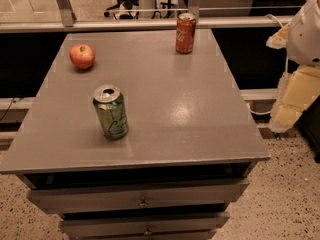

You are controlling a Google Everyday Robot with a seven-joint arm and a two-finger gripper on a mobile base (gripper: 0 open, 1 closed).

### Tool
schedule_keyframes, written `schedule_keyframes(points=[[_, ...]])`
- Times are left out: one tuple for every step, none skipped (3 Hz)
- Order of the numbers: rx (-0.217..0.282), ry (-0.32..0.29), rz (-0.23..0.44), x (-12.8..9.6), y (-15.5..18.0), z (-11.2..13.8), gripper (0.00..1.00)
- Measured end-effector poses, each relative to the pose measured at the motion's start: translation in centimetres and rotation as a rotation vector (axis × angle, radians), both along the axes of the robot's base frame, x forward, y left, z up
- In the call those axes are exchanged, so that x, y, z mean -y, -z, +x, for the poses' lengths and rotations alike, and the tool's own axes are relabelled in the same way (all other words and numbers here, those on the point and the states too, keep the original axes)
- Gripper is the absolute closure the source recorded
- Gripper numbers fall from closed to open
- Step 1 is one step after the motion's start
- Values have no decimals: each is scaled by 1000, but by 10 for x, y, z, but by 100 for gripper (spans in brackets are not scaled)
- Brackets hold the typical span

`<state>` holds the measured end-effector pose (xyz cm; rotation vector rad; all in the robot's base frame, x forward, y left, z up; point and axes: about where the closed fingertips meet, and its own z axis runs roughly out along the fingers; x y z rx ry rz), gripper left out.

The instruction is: Move green can near coke can

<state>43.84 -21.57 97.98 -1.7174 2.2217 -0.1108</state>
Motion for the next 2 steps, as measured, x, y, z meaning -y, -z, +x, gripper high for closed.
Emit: schedule_keyframes(points=[[0,0,0,0,0,0,0],[4,-17,66,-18,14,7,0]])
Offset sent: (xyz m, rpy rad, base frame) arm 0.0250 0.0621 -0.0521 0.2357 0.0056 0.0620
